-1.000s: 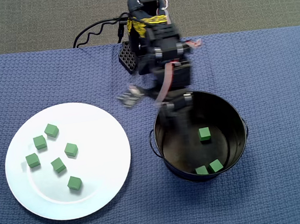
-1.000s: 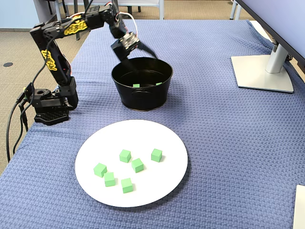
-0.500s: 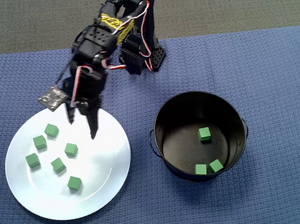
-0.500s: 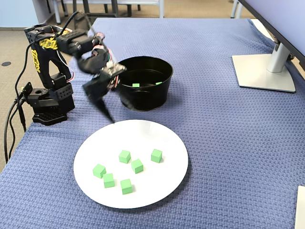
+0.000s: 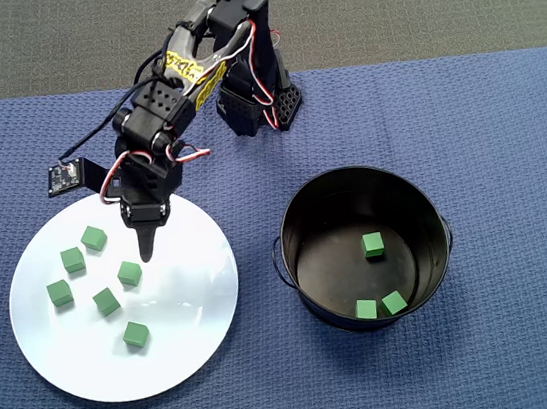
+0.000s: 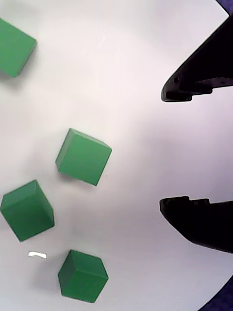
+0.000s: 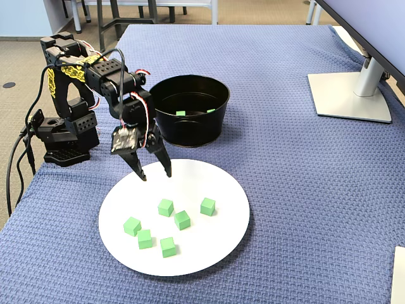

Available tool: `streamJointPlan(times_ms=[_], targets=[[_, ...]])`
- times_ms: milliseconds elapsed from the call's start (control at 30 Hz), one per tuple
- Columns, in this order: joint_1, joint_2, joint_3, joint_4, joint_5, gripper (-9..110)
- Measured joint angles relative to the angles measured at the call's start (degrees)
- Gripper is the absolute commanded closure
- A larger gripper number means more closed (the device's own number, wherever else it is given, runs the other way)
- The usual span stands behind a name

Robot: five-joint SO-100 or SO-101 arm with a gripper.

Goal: Pick up the green cubes from the white plate and place them in the black recipient

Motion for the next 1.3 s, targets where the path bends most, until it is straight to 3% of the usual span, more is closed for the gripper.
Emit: streamJointPlan(times_ms=[467,1300], targets=[[-0.7,-17.6,-19.2,6.9,10.1,86],[2.3,-30.6,-29.3,11.0,11.1,86]])
